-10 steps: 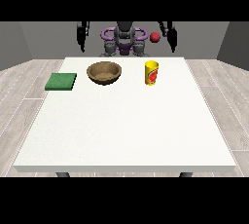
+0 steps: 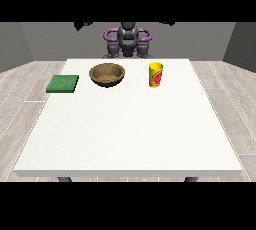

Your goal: Pick the cup and pour the ball into the bowl, then pick the bowl and place it on the pad

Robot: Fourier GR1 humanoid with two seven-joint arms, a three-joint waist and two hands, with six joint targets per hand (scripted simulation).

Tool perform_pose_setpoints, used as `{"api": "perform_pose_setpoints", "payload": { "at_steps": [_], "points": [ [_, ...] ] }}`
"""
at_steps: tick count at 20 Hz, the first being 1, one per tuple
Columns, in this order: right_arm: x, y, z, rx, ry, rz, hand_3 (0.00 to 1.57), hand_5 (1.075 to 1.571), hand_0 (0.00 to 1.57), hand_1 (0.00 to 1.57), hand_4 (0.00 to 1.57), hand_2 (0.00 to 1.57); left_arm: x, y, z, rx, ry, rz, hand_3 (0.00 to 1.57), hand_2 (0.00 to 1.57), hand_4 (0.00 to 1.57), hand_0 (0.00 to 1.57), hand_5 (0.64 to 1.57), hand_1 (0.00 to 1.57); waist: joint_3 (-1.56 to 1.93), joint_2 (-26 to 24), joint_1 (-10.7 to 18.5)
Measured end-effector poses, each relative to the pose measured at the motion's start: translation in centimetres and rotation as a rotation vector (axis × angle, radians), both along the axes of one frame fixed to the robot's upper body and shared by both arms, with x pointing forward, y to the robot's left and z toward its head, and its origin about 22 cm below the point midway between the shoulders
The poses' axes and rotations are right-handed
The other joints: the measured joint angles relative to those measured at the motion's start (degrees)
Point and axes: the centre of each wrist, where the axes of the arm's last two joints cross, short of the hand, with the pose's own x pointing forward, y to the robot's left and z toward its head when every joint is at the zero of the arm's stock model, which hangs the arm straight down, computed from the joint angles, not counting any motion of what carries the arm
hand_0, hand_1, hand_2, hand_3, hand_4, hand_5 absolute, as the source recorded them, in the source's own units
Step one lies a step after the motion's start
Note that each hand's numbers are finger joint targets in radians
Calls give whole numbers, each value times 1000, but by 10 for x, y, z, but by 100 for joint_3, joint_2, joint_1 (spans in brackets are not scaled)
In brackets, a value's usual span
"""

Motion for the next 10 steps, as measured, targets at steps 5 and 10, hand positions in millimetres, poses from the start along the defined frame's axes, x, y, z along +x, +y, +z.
{"api": "perform_pose_setpoints", "payload": {
  "at_steps": [5,10],
  "points": [
    [-3,-11,0,40,-62,-50,0,1565,0,0,0,0,-20,-27,18,-69,-68,-33,0,0,0,0,1478,0,7,282,108],
    [13,0,12,52,-148,-8,0,1562,0,0,0,0,-7,-22,34,-18,-188,-26,0,0,0,0,1384,0,7,970,-35]
  ]
}}
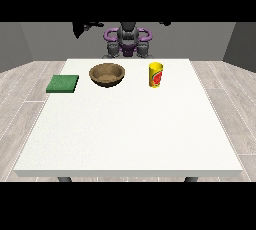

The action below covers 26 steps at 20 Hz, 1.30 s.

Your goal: Pick the cup and pour the ball into the bowl, then pick the bowl and place it on the pad

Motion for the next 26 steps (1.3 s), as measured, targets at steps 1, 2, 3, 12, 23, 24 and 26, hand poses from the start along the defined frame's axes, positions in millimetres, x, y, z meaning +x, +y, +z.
{"api": "perform_pose_setpoints", "payload": {
  "at_steps": [1,2,3,12,23,24,26],
  "points": [
    [4,0,1,1,-15,7,0,1563,0,0,0,0,4,2,2,10,-19,-4,0,0,0,0,1376,0,0,142,-1],
    [10,0,6,3,-38,23,0,1565,0,0,0,0,11,5,4,24,-41,11,0,0,0,0,1358,0,1,314,-70],
    [15,3,8,4,-61,33,0,1566,0,0,0,0,18,7,5,36,-69,15,0,0,0,0,1335,0,0,498,-95],
    [47,-5,13,-16,-205,78,0,1560,0,0,0,0,68,40,6,139,-199,89,0,0,0,0,1258,0,-1,1655,-324],
    [66,-38,7,-23,-206,97,0,1564,0,0,0,0,100,37,-45,166,-195,144,0,0,0,0,1232,0,-2,1759,-585],
    [68,-40,6,-21,-212,100,0,1563,0,0,0,0,103,37,-49,167,-198,150,0,0,0,0,1238,0,-1,1799,-608],
    [68,-51,3,-16,-221,94,0,1562,0,0,0,0,106,35,-57,168,-207,161,0,0,0,0,1278,0,-2,1853,-620]
  ]
}}
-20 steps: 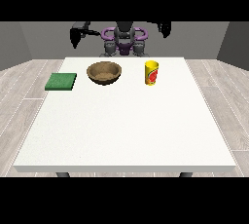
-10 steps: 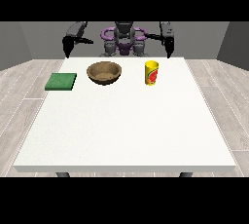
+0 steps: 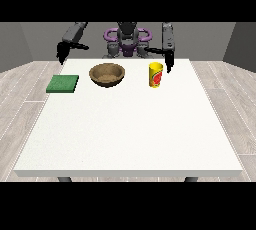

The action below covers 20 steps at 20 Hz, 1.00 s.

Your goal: Pick the cup and pour the ball into the bowl, then pick the bowl and place it on the pad

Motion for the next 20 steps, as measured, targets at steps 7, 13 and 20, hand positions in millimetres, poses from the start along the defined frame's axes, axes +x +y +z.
{"api": "perform_pose_setpoints", "payload": {
  "at_steps": [7,13,20],
  "points": [
    [4,-12,-4,6,-12,6,0,1558,0,0,0,0,12,-3,-29,-9,-13,26,0,0,0,0,1245,0,0,180,-125],
    [5,-32,4,11,-23,13,0,1562,0,0,0,0,15,16,-47,9,-10,64,1571,1571,789,1289,1524,1289,0,233,-218],
    [15,-44,24,8,-91,51,0,1556,0,0,0,0,29,17,-35,268,-95,252,1571,1571,869,1338,1506,1338,23,588,-585]
  ]
}}
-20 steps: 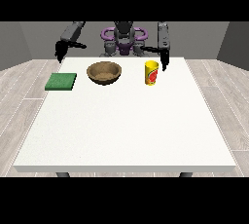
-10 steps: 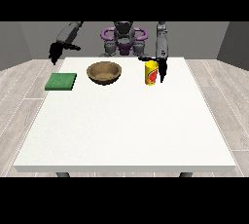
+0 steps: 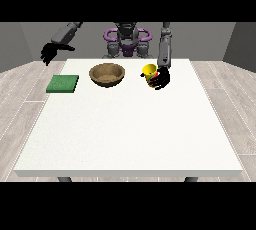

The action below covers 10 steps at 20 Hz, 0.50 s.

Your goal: Pick the cup and pour the ball into the bowl, then pick the bowl and place it on the pad

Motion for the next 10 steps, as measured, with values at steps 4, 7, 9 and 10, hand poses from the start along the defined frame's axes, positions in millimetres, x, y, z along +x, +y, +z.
{"api": "perform_pose_setpoints", "payload": {
  "at_steps": [4,7,9,10],
  "points": [
    [-2,-19,7,-8,-2,-10,0,1555,0,0,0,0,8,-6,3,51,-19,48,1571,1571,913,1356,1511,1356,6,-23,-33],
    [-11,-37,-10,-5,69,-49,0,1556,0,0,0,0,4,-23,-3,116,41,46,1571,1571,989,1348,1532,1348,-3,-417,133],
    [-17,-44,-26,-2,131,-81,0,1558,0,0,0,0,3,-38,-3,174,77,32,1571,1571,1015,1374,1531,1374,-4,-773,301],
    [-21,-48,-31,-1,162,-93,0,1560,0,0,0,78,5,-39,0,203,96,28,1571,1571,1023,1388,1536,1388,-4,-958,379]
  ]
}}
